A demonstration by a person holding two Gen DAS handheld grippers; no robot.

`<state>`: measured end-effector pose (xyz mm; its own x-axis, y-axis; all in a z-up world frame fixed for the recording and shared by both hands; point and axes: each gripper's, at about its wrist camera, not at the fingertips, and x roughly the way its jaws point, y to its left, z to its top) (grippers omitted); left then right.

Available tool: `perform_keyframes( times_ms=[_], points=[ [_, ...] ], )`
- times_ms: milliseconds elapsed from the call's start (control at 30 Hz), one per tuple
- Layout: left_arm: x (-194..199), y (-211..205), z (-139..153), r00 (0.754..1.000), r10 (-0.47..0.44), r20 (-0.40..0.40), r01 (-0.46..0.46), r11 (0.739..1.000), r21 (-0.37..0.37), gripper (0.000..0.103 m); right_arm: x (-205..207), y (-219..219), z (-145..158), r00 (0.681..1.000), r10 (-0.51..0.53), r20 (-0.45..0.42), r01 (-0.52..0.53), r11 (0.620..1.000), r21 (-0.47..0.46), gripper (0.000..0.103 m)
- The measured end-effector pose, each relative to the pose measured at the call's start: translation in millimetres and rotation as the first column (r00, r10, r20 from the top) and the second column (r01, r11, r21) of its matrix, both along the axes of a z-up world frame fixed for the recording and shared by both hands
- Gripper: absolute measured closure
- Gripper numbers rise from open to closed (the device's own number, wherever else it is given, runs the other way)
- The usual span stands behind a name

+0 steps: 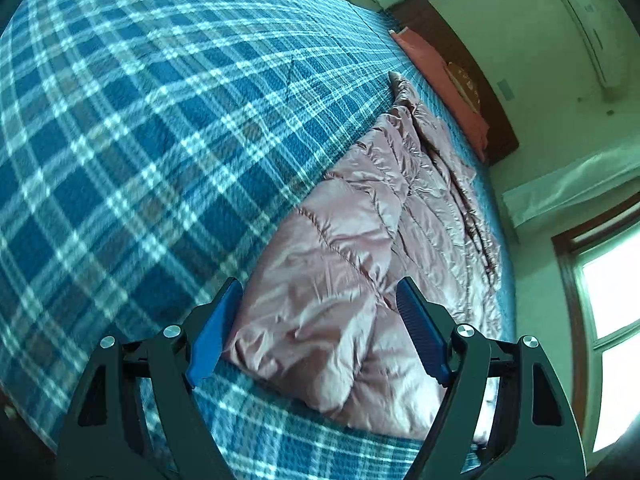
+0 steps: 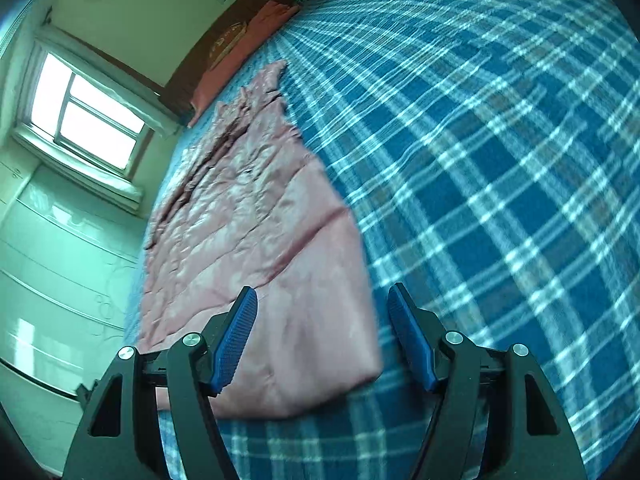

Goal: Fold large clothes

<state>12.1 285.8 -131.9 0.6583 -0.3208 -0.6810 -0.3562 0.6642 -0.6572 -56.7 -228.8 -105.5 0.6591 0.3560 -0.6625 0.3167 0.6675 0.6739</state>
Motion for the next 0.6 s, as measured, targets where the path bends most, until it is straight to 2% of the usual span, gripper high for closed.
perform_keyframes(
  times_ms=[100,133,200,300,367,467,600],
  points=[
    [-7.2,-0.8,-6.8,0.999,0.032,0.001,-0.032,0.994,-0.103,0.024,0.2,10.8,1.4,1.000,0.004,0.018,-0.004,1.000,-0.009,0.034],
    [-8.9,-2.2,-8.0,0.999,0.043,0.003,-0.042,0.992,-0.115,0.024,0.1,14.1,2.4,1.000,0.002,0.023,-0.001,1.000,-0.023,0.034],
    [-13.1,-4.5,-7.9,0.998,0.063,0.012,-0.061,0.991,-0.116,0.024,0.1,16.0,3.4,0.999,0.001,0.037,0.000,1.000,-0.017,0.034],
    [-31.7,0.4,-1.3,0.986,0.162,0.038,-0.156,0.978,-0.137,0.025,3.2,19.0,1.6,0.999,0.020,0.041,-0.021,1.000,0.023,0.034],
    [-38.6,5.1,1.1,0.981,0.190,0.039,-0.183,0.973,-0.144,0.024,3.2,23.2,-0.5,0.999,0.030,0.038,-0.031,0.999,0.022,0.034],
    [-44.6,3.3,-3.7,0.985,0.174,0.004,-0.171,0.973,-0.152,0.025,5.2,28.7,-1.4,0.998,0.035,0.042,-0.036,0.999,0.012,0.034],
    [-53.4,-10.5,-0.2,0.989,0.144,0.009,-0.143,0.984,-0.102,0.024,7.9,34.8,-1.3,0.997,0.049,0.054,-0.051,0.998,0.041,0.034]
  ],
)
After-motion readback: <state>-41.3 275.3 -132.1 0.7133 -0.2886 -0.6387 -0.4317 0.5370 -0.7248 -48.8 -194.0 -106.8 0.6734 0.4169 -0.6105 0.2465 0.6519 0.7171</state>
